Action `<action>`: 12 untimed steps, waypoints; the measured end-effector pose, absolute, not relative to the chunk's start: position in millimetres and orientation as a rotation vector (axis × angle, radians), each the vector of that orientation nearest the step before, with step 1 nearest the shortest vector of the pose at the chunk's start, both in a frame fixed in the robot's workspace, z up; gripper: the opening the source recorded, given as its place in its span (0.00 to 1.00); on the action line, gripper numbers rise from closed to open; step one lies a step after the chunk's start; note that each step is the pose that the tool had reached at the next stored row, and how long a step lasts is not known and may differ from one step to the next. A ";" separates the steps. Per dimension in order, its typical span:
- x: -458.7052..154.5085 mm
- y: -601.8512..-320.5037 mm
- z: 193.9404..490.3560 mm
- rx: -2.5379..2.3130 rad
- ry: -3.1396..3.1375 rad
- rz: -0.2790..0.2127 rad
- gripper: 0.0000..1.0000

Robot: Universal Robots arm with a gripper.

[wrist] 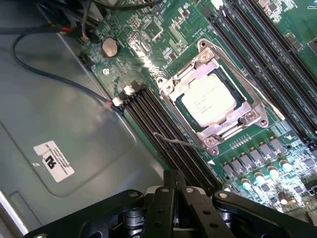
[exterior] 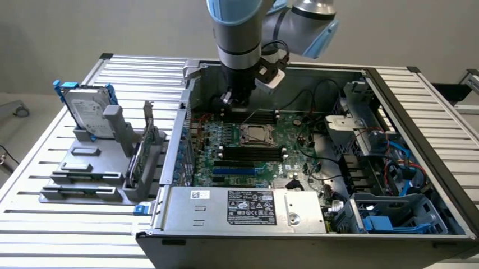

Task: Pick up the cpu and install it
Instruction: 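Install the first cpu locking lever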

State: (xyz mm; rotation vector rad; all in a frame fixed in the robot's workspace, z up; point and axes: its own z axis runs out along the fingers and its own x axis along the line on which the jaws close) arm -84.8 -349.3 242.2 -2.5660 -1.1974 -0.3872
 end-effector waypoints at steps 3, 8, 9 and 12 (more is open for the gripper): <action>-84.8 -349.3 238.7 -2.595 -1.146 -0.399 0.11; -84.8 -349.3 232.7 -2.645 -1.060 -0.416 0.11; -84.8 -349.3 231.8 -2.655 -1.046 -0.419 0.11; -84.7 -349.3 228.4 -2.671 -1.026 -0.426 0.11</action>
